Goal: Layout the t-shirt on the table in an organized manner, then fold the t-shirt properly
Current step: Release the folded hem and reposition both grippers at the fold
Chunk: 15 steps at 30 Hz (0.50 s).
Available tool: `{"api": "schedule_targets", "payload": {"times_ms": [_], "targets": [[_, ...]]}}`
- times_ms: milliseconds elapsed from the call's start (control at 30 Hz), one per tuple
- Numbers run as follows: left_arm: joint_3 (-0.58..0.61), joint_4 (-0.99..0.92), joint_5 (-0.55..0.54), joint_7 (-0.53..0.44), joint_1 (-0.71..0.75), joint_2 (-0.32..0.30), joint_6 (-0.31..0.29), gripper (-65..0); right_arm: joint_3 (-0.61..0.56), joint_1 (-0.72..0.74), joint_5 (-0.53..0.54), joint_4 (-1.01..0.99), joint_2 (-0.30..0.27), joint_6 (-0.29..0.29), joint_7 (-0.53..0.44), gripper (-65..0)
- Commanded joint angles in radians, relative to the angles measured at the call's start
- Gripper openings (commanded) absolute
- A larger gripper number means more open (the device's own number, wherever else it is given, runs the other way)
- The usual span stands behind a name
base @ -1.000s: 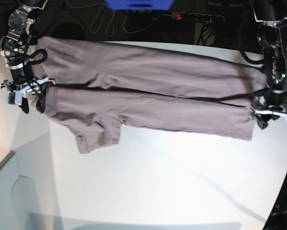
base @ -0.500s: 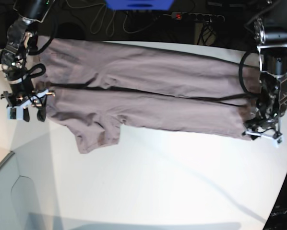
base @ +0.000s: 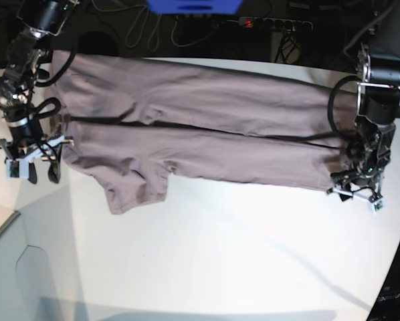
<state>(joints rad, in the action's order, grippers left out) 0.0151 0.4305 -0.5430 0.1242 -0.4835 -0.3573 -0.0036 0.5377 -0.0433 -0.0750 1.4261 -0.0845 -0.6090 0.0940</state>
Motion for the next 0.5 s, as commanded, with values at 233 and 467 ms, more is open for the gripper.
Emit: {"api": "schedule_targets", "payload": {"times_ms": [233, 467], "targets": [[0.0, 0.003, -0.001, -0.016, -0.022, 0.014, -0.003, -38.6, -0.107, 0.093, 0.013, 0.026, -0.024, -0.005, 0.069, -31.4], [0.0, 0.003, -0.001, -0.016, -0.022, 0.014, -0.003, -65.0, -0.261, 0.263, 0.013, -0.17, -0.084, -0.005, 0.238, -31.3]]}}
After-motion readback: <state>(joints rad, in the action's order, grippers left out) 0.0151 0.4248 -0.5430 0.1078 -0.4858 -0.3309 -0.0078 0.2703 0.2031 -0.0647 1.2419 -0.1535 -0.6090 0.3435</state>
